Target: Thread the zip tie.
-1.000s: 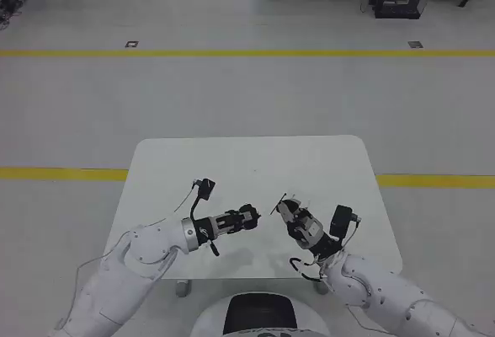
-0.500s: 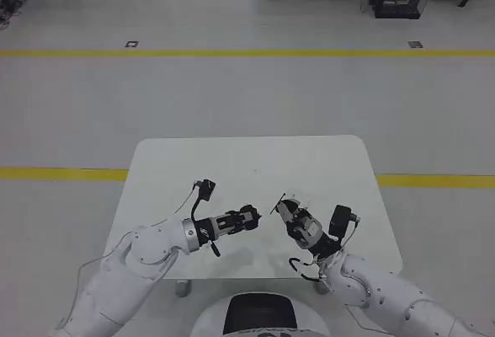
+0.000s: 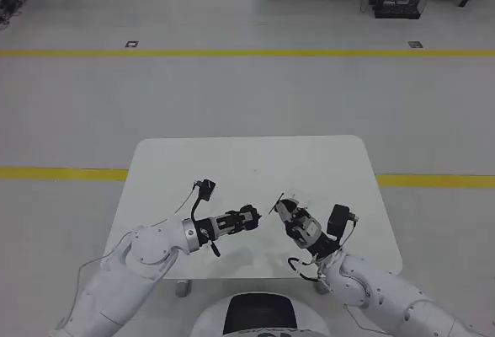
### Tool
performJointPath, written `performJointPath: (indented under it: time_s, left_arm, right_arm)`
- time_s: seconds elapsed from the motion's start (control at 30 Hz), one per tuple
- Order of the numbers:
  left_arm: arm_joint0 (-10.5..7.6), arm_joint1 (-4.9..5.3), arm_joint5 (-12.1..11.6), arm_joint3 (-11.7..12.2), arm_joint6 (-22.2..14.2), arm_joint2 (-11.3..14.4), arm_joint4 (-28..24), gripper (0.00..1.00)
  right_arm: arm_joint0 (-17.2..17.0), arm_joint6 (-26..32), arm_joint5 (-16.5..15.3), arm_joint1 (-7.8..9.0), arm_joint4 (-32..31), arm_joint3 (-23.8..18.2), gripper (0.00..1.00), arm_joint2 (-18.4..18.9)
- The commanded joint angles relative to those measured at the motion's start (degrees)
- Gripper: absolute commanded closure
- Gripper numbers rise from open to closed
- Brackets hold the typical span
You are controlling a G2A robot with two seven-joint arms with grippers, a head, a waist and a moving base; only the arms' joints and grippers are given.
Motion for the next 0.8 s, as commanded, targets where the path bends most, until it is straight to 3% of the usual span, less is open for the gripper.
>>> performJointPath:
  time_s: [0.0,0.77]
  left_arm:
    - [0.00,0.00,0.00,0.00,0.00,0.00,0.00,1.00]
    - [0.00,0.00,0.00,0.00,0.00,0.00,0.00,1.00]
  right_arm:
    - [-0.27,0.55,0.12,-0.37,-0.52,-0.04,1.00,0.29]
    - [-2.39,3.21,-0.93,-3.84,-2.76,1.78,1.00,3.73]
